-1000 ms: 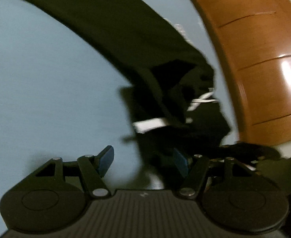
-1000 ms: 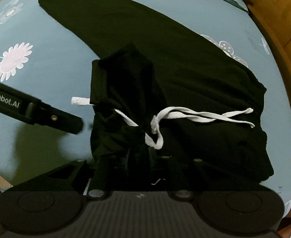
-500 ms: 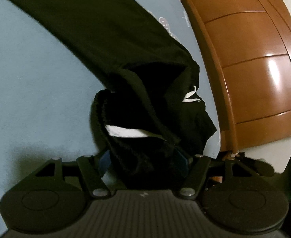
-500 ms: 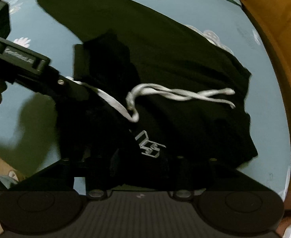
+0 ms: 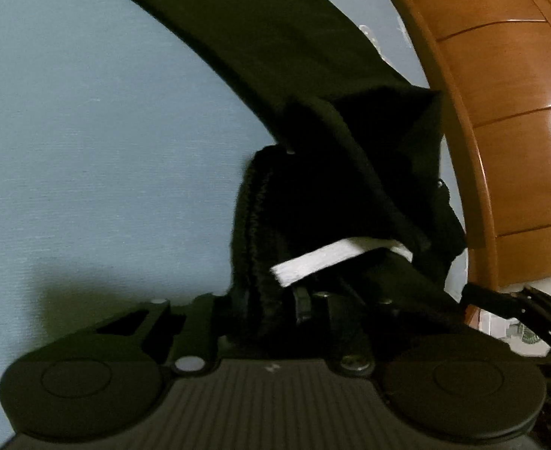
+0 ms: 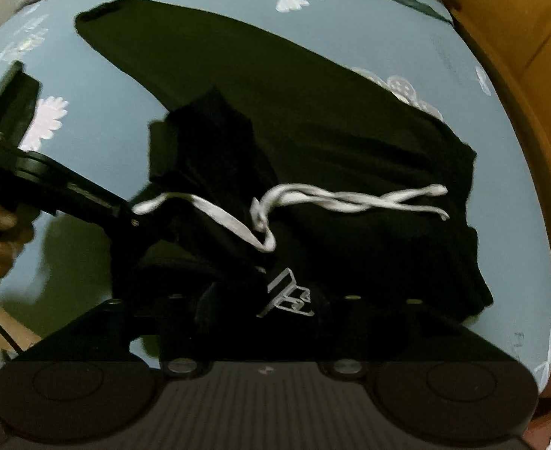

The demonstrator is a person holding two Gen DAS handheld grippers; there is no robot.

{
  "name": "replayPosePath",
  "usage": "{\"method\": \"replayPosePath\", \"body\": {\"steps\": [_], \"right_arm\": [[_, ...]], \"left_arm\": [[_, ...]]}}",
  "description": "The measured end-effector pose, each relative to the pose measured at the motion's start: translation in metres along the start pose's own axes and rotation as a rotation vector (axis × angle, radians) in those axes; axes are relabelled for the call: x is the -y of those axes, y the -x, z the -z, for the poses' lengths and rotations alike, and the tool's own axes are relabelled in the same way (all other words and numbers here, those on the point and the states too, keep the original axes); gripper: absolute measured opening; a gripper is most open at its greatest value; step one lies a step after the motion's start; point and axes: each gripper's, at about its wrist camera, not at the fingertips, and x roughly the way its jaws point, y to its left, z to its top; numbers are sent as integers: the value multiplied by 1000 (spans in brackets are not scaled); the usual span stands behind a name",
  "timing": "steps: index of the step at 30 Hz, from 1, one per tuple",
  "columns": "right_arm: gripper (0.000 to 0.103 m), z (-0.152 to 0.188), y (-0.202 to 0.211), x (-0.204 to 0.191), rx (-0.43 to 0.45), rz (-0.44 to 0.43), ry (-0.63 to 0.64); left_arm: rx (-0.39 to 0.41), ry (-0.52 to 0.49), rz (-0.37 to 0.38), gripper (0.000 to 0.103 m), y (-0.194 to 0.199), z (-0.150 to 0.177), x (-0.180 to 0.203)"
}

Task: Fold clothes

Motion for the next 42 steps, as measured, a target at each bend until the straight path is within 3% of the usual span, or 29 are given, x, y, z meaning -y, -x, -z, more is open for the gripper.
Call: {"method": "replayPosePath", "body": {"steps": [4,6,13,32,36,42], "right_arm": [[66,-6,1,-7,16,-3,7],[66,-8,2,-10,27,7,14],[70,-15,3,-17,56,23,-1],[71,-24,-17,-56,-2,3,90],[71,-26,-19,-58,-11,0,90],[71,-27,-21,-56,-23,0,75]], "left_arm": [[0,-32,-54,16,11,1,7],[8,0,-53,15,22,-1,1],[65,-14,-165,11,74,-5,-22],[127,54,-581,11,187,7,-105],[135,73,-633,11,220,10,-131],[141,109,-684,11,236,9,-145]]}}
